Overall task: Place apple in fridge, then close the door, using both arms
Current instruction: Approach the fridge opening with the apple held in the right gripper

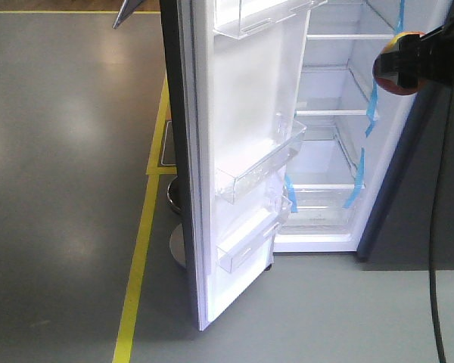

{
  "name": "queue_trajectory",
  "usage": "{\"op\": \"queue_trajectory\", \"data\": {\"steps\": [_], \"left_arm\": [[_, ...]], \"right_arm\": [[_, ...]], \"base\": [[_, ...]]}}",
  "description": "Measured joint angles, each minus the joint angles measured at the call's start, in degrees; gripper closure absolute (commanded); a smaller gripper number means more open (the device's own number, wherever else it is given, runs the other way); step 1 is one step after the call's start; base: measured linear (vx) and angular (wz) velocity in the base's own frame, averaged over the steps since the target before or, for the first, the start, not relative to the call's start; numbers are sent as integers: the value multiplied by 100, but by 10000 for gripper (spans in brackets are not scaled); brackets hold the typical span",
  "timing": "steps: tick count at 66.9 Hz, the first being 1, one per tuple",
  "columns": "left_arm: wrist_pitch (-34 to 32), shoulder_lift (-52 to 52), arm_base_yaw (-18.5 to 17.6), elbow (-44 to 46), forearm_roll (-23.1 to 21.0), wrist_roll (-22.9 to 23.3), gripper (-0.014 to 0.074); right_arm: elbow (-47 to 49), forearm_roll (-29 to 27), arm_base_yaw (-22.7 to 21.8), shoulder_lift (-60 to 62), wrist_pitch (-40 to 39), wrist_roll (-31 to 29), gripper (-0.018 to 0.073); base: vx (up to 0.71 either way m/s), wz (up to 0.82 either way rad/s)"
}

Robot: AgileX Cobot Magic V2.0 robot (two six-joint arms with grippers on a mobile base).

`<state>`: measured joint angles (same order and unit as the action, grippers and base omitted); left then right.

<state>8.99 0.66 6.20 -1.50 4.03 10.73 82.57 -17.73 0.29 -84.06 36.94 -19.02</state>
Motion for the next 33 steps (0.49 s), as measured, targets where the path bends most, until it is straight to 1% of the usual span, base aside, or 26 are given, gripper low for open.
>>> {"op": "queue_trajectory", "data": {"steps": [33], "left_arm": [[0, 0, 0, 0, 0, 0, 602]], "right_arm": [[0, 0, 0, 0, -5, 0, 409]], "base": [[9, 1]]}}
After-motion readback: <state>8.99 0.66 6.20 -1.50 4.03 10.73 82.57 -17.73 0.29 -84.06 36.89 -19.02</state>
